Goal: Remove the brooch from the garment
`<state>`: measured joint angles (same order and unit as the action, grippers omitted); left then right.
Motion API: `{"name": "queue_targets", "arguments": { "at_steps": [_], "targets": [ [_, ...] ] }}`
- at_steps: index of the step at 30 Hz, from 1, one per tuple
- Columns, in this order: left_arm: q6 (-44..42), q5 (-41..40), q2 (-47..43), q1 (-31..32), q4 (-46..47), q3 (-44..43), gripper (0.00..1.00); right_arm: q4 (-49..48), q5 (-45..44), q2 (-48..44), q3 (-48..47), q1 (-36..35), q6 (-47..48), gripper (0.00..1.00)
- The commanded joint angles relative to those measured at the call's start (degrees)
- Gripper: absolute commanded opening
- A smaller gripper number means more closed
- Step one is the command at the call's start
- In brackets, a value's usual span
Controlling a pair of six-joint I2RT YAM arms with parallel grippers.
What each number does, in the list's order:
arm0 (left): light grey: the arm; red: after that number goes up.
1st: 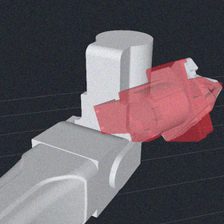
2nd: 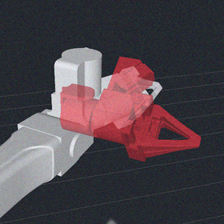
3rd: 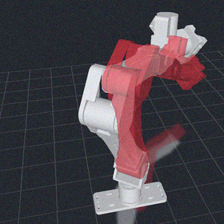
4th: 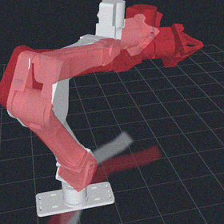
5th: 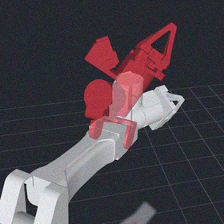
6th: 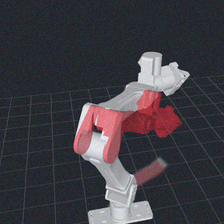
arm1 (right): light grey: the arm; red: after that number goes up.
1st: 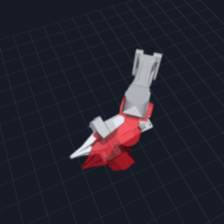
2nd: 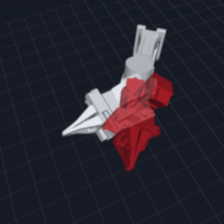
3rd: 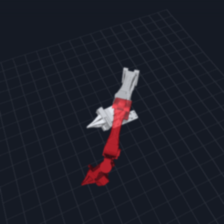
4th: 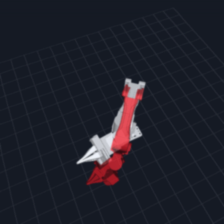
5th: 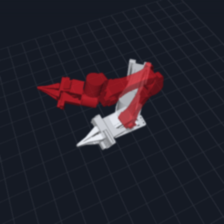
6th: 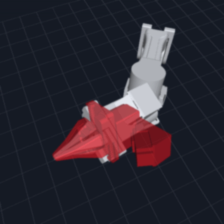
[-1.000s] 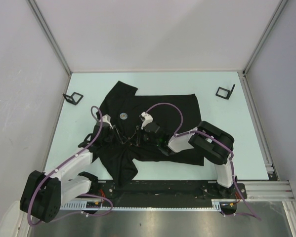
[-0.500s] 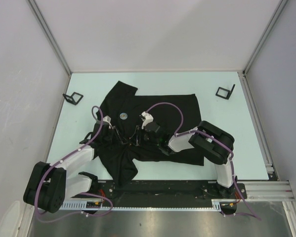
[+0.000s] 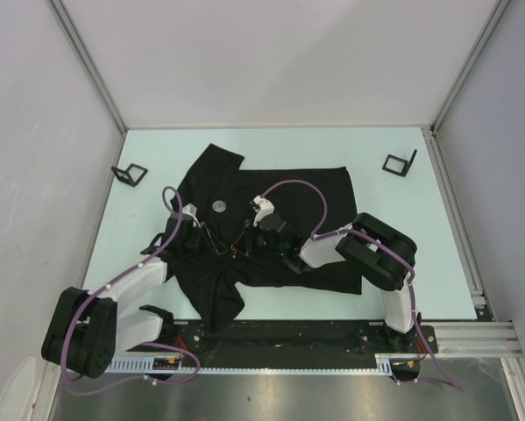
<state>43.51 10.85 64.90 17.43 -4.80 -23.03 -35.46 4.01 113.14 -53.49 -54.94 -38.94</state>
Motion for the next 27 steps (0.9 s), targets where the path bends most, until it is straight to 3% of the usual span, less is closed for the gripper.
{"name": "queue_targets", "arguments": {
  "at_steps": [1,22,27],
  "targets": [
    [0.44,1.97,1.36,-1.08,1.02,-3.16,0.38,-2.24,0.65,0.41,-1.79,0.18,0.44,0.02],
    [1.32,4.44,5.93,-1.7,4.53,-2.99,0.37,-1.63,-3.13,-0.99,-1.88,-2.1,2.46,0.0],
    [1.23,4.27,6.73,-1.79,4.53,-2.55,0.33,-2.15,-3.22,-1.08,-1.79,-2.28,2.46,0.0]
  ]
}}
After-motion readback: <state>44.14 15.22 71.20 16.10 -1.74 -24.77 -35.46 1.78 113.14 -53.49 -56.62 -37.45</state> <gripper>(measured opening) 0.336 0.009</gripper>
